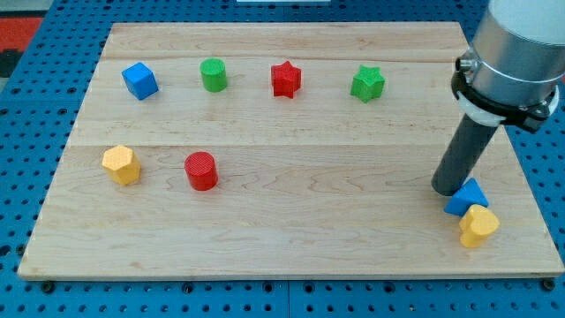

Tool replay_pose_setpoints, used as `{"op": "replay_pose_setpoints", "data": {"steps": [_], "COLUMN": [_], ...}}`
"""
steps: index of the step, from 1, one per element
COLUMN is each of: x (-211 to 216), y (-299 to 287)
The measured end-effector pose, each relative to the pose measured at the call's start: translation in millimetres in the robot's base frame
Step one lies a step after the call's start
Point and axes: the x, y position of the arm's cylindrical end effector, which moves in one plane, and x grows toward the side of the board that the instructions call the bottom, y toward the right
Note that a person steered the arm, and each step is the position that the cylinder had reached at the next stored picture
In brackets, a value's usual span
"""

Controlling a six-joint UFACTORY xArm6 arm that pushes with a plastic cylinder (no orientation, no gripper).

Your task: Move the red circle towards bottom center

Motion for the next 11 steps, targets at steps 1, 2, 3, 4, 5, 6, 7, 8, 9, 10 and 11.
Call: {"op": "replay_pose_setpoints", "data": {"steps": [1, 2, 3, 4, 5, 6, 7, 8, 9, 10, 11], "x": [0, -12, -34, -53, -64, -55, -42, -42, -33, -21, -21], "y": [11, -33, -119, -195, -263, -311, -324, -346, -373, -353, -279]}}
